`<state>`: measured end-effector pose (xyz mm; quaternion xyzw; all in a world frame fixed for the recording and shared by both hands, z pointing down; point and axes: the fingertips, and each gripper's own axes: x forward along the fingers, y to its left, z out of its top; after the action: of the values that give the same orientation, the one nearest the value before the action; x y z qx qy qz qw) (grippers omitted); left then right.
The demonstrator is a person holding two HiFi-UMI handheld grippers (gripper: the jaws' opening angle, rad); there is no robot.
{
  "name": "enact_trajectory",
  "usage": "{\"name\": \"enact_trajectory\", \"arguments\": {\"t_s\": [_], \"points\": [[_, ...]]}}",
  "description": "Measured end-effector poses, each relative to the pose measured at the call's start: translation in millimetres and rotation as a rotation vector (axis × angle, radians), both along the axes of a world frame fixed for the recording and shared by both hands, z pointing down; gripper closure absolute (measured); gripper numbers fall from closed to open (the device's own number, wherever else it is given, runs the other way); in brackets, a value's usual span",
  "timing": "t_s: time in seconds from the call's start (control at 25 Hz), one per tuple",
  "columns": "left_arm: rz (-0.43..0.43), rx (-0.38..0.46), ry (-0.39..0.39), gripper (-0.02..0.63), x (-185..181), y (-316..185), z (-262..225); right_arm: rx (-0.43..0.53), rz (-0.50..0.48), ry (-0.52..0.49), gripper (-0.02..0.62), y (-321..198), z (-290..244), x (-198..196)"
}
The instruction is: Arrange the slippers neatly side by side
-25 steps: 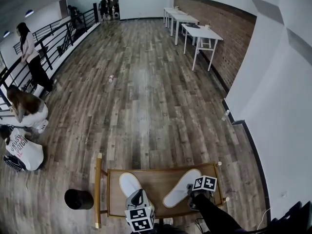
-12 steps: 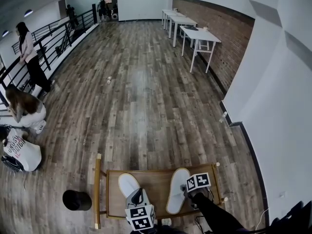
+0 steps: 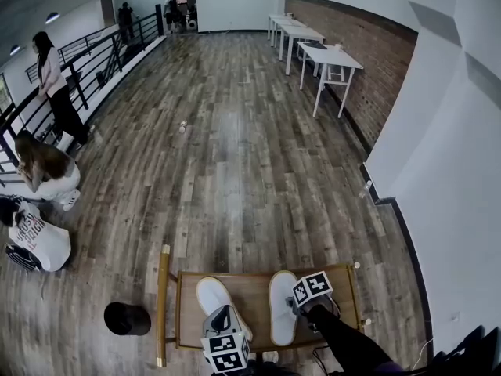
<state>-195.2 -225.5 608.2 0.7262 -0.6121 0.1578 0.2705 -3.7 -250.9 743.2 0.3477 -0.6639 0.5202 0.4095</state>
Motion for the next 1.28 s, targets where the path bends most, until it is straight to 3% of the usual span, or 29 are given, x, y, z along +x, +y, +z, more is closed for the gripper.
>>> {"name": "enact_trajectory", "arguments": {"t_s": [0.68,0.92,1.12,1.28], "points": [[-0.004,0.009,-0.002,0.607,-7.9,-10.1,-1.6,0.003,-0.02,-0.057,0.577,-4.1,10.7,-8.9],[-0.014,0.011,-0.001,0.607,-8.5,-10.2,-3.8,0.025,0.008,-0.08,0.526,-4.6,6.3,-5.8],[-0.05,0.009,0.008,0.606,-17.5,-7.6,0.6,0.072,-0.01,-0.067,0.463,-8.1,-8.6,4.1],[-0.124,-0.002,0.001,0.607,-43.3,2.3,5.0,0.171,-0.101,-0.014,0.462,-18.7,-39.9,-2.4]]}}
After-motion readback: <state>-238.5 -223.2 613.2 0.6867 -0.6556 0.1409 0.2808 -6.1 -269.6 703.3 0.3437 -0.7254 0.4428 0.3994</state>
